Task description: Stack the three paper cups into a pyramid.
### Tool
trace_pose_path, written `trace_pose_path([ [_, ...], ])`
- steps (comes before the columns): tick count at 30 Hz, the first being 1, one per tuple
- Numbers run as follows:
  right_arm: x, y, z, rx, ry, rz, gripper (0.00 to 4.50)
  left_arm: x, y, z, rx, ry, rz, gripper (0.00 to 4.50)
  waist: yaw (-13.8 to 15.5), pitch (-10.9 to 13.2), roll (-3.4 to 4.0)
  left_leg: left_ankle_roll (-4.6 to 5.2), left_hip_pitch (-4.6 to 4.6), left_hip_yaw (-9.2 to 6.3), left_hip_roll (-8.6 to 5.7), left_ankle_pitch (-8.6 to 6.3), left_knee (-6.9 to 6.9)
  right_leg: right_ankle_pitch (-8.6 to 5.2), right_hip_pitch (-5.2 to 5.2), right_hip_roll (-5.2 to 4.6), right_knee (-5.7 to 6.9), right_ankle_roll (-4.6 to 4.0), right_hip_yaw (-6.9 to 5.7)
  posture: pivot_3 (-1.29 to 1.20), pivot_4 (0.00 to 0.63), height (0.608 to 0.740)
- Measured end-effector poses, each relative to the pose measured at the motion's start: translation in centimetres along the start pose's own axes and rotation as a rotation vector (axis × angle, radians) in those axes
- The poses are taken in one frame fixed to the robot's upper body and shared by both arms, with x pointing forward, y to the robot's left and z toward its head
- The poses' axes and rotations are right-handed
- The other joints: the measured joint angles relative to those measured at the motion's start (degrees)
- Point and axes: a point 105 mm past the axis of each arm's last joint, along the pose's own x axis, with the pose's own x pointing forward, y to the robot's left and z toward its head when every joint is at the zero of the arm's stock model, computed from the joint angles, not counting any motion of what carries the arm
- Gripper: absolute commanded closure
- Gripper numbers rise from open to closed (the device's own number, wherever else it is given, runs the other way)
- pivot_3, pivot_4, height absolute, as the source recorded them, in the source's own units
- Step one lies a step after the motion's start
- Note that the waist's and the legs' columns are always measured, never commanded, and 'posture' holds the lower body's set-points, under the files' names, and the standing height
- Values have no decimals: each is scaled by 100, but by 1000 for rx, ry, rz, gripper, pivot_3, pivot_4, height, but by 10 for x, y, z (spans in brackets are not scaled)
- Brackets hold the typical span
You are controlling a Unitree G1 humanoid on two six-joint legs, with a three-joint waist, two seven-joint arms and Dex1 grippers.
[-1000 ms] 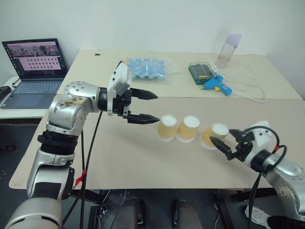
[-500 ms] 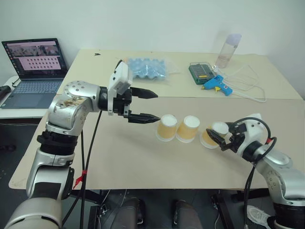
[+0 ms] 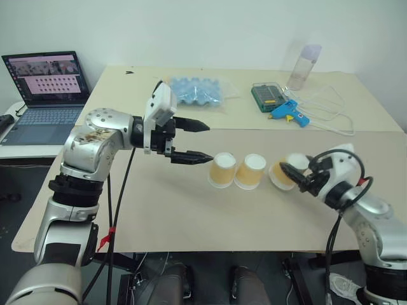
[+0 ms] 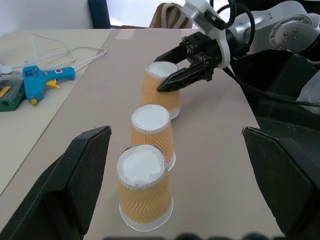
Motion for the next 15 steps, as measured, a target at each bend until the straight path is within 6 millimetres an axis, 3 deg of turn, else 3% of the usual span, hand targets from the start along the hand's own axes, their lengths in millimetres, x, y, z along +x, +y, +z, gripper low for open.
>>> trace_pose_path([
  [5,3,-9,73,-125,-146,47,1695,0,0,0,0,3,1,0,-5,10,16,10,-1,2,3,7,-1,4,-6,2,2,5,2,0,150,740],
  [9,14,15,122,-161,-228,212,1695,-2,0,-3,-4,11,5,0,-50,12,19,29,-5,5,4,22,-9,7,-18,3,6,6,6,0,150,740],
  [12,21,41,138,-197,-218,373,1695,0,-1,-3,-4,11,5,0,-50,12,18,30,-6,1,3,23,-15,9,-19,3,4,9,0,0,150,740],
  [15,27,55,134,-188,-155,488,1695,0,0,-3,-5,11,11,0,-6,13,17,35,-12,0,0,21,-13,12,-20,1,3,14,-3,0,150,740],
])
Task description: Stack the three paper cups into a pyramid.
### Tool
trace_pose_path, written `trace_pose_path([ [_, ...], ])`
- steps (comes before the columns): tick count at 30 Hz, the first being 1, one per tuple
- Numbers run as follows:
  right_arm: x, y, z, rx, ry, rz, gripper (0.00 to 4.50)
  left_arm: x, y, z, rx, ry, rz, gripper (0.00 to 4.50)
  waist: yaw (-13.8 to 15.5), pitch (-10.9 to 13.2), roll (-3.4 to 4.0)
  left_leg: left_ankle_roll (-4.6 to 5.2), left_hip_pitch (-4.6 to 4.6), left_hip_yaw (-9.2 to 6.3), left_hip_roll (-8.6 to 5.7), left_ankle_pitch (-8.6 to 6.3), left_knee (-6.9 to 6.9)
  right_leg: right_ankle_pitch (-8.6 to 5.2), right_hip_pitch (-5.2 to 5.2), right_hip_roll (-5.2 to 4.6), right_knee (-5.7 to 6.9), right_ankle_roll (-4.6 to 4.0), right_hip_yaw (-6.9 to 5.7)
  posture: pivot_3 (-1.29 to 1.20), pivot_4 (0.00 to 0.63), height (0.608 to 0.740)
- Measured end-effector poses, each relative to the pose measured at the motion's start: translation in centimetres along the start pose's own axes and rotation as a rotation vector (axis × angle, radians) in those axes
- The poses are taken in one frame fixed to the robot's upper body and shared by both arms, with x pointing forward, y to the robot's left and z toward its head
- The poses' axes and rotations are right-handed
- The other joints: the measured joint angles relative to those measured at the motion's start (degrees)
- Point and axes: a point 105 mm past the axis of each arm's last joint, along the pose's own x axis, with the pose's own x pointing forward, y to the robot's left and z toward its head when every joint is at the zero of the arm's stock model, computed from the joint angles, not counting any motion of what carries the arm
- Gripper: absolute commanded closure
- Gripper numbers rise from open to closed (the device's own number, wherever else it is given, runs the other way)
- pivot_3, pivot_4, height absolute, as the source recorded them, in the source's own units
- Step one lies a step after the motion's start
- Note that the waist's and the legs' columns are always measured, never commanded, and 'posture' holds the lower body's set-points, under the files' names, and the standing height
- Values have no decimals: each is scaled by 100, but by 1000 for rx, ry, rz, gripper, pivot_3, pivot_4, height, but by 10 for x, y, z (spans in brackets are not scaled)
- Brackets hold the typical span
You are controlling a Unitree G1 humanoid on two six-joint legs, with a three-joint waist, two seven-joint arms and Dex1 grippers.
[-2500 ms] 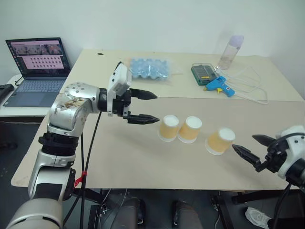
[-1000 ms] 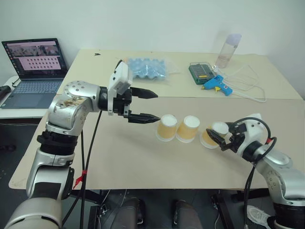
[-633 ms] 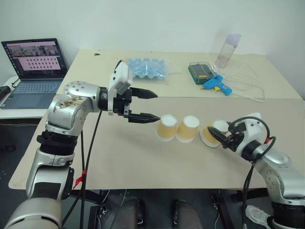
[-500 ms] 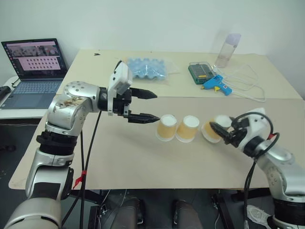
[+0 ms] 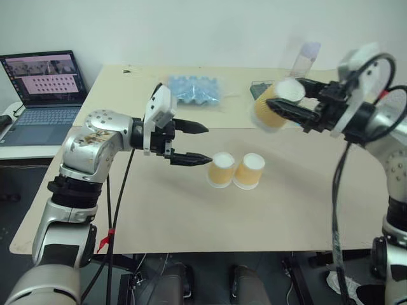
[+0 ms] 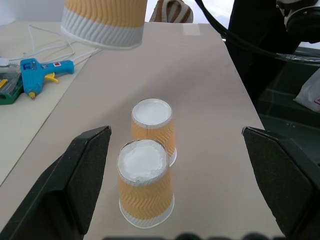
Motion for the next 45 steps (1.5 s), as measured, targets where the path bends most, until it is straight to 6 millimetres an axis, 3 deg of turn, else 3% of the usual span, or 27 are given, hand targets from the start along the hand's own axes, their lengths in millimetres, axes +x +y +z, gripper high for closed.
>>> trace_pose_path([
  [5,21,21,-15,19,102,191,1695,2,-1,0,0,-7,-1,0,-1,0,0,2,-7,4,-2,0,1,3,-8,-1,2,3,1,0,150,740],
  [14,29,18,-45,68,209,266,1695,4,-3,3,14,-10,3,0,-8,0,0,-10,-17,4,-1,8,2,4,-18,2,7,3,1,0,150,740],
  [45,33,28,-49,39,235,326,1695,2,-1,0,9,-1,27,0,-7,0,0,-40,-19,4,-2,26,2,4,-20,2,7,2,0,0,150,740],
])
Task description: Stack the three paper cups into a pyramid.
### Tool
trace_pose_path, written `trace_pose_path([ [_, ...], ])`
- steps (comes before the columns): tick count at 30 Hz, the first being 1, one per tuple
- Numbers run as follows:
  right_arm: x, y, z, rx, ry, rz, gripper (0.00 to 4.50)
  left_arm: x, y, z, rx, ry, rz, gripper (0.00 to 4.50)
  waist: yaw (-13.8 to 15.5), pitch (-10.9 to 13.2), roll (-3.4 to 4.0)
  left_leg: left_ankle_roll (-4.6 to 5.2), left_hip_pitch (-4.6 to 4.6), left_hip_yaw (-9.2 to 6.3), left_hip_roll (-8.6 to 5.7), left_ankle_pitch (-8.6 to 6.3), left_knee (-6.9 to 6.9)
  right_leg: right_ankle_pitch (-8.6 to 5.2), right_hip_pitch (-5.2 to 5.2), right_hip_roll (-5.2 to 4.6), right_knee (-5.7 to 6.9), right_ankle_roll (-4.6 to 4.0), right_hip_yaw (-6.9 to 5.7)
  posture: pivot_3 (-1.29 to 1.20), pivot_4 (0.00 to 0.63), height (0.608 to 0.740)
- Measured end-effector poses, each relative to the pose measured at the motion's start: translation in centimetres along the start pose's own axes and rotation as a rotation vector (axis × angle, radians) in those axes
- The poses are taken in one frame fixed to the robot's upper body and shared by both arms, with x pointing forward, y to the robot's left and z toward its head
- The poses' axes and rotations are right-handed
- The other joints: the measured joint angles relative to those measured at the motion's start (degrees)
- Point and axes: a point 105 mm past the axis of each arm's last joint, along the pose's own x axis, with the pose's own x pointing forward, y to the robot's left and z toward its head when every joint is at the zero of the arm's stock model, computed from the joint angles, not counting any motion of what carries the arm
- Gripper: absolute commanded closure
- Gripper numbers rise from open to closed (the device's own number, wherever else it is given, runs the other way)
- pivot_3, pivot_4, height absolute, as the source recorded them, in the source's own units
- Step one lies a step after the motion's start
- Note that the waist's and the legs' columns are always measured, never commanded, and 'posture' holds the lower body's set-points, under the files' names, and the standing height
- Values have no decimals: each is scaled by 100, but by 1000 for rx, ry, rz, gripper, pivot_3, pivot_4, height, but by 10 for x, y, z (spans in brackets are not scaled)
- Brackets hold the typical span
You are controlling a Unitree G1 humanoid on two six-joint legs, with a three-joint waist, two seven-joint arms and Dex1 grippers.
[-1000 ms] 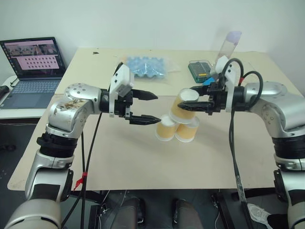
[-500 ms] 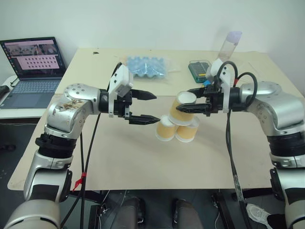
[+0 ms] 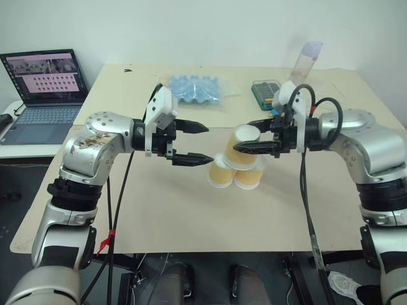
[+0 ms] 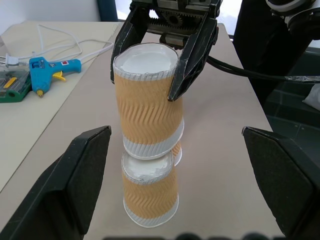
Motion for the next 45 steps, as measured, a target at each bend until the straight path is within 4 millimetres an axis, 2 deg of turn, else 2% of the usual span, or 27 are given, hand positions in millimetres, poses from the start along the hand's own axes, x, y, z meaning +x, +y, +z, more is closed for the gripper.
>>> trace_pose_path([
  [1,0,-1,0,-2,2,-5,786,0,0,0,0,0,0,0,0,0,0,0,0,0,0,0,0,0,0,0,0,0,0,0,150,740],
  [4,0,-2,-1,-3,9,-14,18,0,0,0,0,0,0,0,0,0,0,-2,0,0,0,1,0,0,0,0,0,0,0,0,150,740],
  [17,-2,-2,3,-7,-6,-14,18,0,0,0,0,0,0,0,0,0,0,-4,0,0,0,3,0,0,0,0,0,0,0,0,150,740],
  [29,-22,0,55,-58,-136,-19,18,0,1,0,1,0,5,0,-3,1,1,-3,-6,0,0,2,-1,2,-10,-1,2,-2,2,0,150,740],
  [32,-47,-6,93,-81,-269,-93,18,-2,5,1,2,-10,48,0,5,1,1,-7,-7,-4,1,3,-3,2,-11,-1,1,-3,-1,0,150,740],
  [34,-67,-16,107,-77,-342,-186,18,-6,12,5,-6,-45,119,0,13,0,1,-11,-7,-7,1,1,-4,3,-8,-2,0,-3,-3,0,150,740],
  [36,-101,-41,94,-21,-363,-422,18,-18,30,11,-57,-150,305,0,61,-4,-14,-47,-7,-19,-3,-20,-3,4,-5,-11,-3,-2,-16,0,150,740],
  [37,-123,-56,79,28,-351,-564,18,-30,40,9,-86,-185,422,0,78,-5,-17,-51,-8,-16,-5,-19,-3,9,2,-13,-6,-1,-16,0,150,740],
  [39,-148,-71,53,93,-312,-732,18,-51,52,2,-133,-219,589,0,77,-5,-16,-54,-9,-8,-10,-17,-5,11,-5,-19,-1,2,-6,0,150,740],
  [42,-168,-78,12,144,-212,-928,18,-75,63,-22,-212,-228,848,0,28,-7,-13,-52,3,-3,-6,-3,-17,13,2,-13,0,2,-2,0,150,740],
  [45,-178,-77,-28,157,-72,-1060,18,-98,62,-61,-297,-168,1073,0,0,-7,-13,-47,12,7,0,7,-23,16,1,-7,4,-2,2,0,150,740],
])
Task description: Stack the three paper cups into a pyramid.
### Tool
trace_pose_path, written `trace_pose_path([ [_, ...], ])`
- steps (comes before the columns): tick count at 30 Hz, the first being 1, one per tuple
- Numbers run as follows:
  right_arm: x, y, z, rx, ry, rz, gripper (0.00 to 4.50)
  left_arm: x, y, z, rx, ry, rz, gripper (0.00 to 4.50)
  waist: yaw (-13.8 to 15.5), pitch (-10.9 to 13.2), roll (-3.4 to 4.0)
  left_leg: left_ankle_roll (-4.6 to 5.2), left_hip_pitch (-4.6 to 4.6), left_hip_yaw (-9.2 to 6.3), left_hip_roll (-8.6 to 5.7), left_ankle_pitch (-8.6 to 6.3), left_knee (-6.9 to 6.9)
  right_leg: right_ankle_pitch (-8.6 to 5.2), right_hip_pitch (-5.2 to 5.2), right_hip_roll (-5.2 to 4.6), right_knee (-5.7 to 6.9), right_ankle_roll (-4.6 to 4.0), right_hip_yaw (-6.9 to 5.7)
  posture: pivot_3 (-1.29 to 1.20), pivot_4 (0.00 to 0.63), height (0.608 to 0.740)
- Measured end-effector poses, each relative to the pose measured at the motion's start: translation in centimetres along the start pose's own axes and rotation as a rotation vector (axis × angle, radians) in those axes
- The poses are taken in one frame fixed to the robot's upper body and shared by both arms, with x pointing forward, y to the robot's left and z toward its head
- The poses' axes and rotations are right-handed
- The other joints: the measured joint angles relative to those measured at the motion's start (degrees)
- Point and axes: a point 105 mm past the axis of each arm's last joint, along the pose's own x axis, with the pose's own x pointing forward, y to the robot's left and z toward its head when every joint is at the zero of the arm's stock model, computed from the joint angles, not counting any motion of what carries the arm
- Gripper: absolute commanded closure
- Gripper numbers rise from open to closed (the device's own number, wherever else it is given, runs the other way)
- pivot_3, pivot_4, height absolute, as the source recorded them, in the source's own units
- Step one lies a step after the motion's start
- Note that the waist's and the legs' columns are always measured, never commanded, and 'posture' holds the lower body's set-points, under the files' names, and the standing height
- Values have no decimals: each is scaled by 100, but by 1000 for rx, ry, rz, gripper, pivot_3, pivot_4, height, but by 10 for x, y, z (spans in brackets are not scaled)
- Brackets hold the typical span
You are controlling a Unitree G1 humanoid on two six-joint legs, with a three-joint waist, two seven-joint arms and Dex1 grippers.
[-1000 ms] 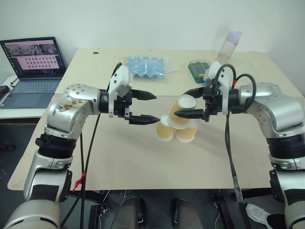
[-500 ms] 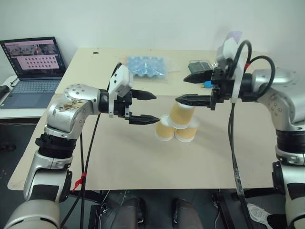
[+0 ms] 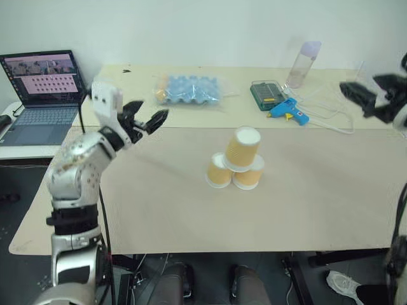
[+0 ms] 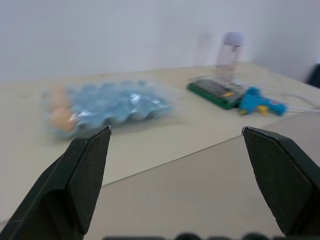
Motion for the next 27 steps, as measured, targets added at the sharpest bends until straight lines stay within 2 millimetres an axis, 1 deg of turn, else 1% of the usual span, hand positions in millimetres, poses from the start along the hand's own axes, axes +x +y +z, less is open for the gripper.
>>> trace_pose_path([
  [2,-2,-5,-20,-30,45,-69,18,-13,22,-16,-13,13,147,0,-8,-1,-1,13,7,3,4,6,-1,1,4,2,0,-2,2,0,150,740],
  [3,-2,-3,-32,-29,55,-90,18,-21,33,-21,-27,1,223,0,-9,-7,-6,11,20,1,7,-5,-2,1,16,4,-3,-3,2,0,150,740],
  [5,4,16,-72,52,58,-89,18,-42,59,-35,-36,-29,415,0,-18,-24,-30,18,51,-5,14,-42,-8,1,49,9,-13,-4,-2,0,150,740],
  [6,7,32,-97,124,77,-72,18,-53,71,-44,-47,-37,506,0,-21,-25,-31,19,59,-5,14,-47,-10,1,58,7,-14,-5,-2,0,150,740],
  [8,11,58,-137,217,158,-35,18,-67,87,-57,-55,-32,616,0,-12,-10,-7,14,44,-2,0,-43,-6,4,37,-3,-9,-5,2,0,150,740],
  [9,12,63,-144,220,162,-37,18,-70,92,-59,-50,-39,648,0,10,-9,-4,12,38,-2,-5,-40,-6,5,24,-7,-7,-5,3,0,150,740],
  [11,15,65,-149,199,142,-59,18,-77,100,-60,-51,-65,702,0,38,-11,-3,12,39,-5,-7,-40,0,6,13,-7,-9,-5,-2,0,150,740],
  [13,15,54,-161,197,115,-145,18,-86,111,-64,-52,-91,764,0,37,-16,-10,11,40,-3,-8,-41,-2,7,11,-6,-11,-5,-1,0,150,740],
  [15,14,50,-165,204,89,-177,18,-89,116,-68,-54,-103,782,0,14,-18,-11,2,40,1,-6,-36,-8,7,12,-4,-8,-5,1,0,150,740],
  [21,13,39,-174,165,66,-233,18,-88,121,-76,-43,-121,765,0,-35,-19,-10,-5,40,13,3,-31,-15,6,19,3,-6,-7,1,0,150,740],
  [27,17,40,-173,152,62,-231,18,-77,116,-77,-36,-132,719,0,-53,-19,-10,-1,40,11,4,-33,-14,7,21,2,-7,-7,0,0,150,740],
])
